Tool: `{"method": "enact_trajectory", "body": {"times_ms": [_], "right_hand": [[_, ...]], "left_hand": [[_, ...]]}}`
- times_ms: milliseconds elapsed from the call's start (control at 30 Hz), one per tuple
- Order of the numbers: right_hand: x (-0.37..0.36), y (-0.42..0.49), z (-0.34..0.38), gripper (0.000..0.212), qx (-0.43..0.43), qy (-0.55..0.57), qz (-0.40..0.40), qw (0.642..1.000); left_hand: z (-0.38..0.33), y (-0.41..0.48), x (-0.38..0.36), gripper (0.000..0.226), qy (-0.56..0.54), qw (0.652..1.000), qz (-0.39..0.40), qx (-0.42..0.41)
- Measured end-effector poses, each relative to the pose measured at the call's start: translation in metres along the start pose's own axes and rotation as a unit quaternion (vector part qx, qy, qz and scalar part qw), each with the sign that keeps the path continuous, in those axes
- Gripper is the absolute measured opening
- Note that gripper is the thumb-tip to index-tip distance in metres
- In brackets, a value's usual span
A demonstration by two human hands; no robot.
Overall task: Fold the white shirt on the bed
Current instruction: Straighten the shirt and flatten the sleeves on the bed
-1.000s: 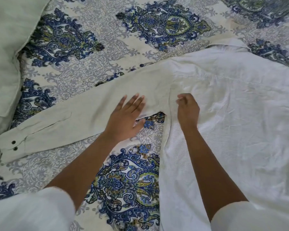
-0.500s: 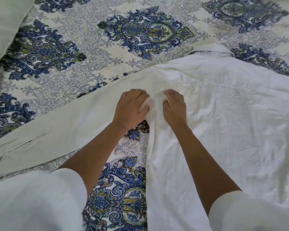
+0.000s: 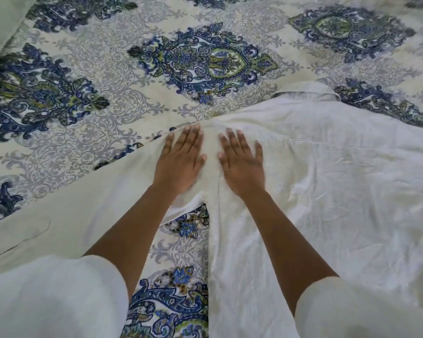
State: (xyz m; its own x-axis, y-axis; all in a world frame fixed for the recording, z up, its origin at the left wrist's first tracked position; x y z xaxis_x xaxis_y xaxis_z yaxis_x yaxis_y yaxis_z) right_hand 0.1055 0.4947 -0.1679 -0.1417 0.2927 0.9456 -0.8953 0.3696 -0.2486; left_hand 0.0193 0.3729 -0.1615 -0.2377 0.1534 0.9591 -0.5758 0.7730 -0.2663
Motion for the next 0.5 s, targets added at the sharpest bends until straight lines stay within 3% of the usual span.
{"method": "enact_trajectory", "body": {"times_ms": [100,167,233,300,367,433,500], "right_hand": [[0.011,-0.010,-0.026,0.061,-0.037,0.097,-0.075,0.992],[0.031,-0.011,-0.039,0.046,-0.085,0.213,-0.170,0.958],[0.050,-0.003,-0.051,0.030,-0.142,0.247,-0.241,0.928],[0.065,0.012,-0.059,0.023,-0.154,0.219,-0.233,0.935],[0.074,0.026,-0.071,0.023,-0.158,0.199,-0.196,0.947],[0.081,0.041,-0.085,0.025,-0.170,0.233,-0.175,0.941],[0.084,0.060,-0.093,0.033,-0.166,0.254,-0.126,0.945]], "left_hand": [[0.008,0.000,0.010,0.066,-0.015,0.999,-0.029,0.010],[0.005,0.008,0.031,0.055,-0.068,0.991,-0.113,0.024],[-0.003,0.033,0.053,0.043,-0.136,0.974,-0.175,0.051],[-0.004,0.071,0.064,0.035,-0.215,0.964,-0.129,0.087],[-0.003,0.104,0.067,0.031,-0.260,0.960,0.001,0.107],[-0.007,0.123,0.068,0.029,-0.219,0.966,0.119,0.067],[-0.010,0.124,0.075,0.034,-0.222,0.957,0.177,0.063]]}}
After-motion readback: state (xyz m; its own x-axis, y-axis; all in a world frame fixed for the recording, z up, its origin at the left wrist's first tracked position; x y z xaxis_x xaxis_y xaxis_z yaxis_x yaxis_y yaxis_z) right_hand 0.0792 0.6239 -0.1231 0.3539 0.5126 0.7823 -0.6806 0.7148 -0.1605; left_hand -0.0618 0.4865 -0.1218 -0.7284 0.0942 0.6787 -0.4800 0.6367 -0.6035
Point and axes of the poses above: each hand's wrist, its own y-axis towards the middle knuckle, its own x-axis out of the back of the hand, z = x × y, the point moved 3 cm from there along y, towards the middle knuckle, and after that the axes turned 7 degrees about z, right-handed, at the moved point
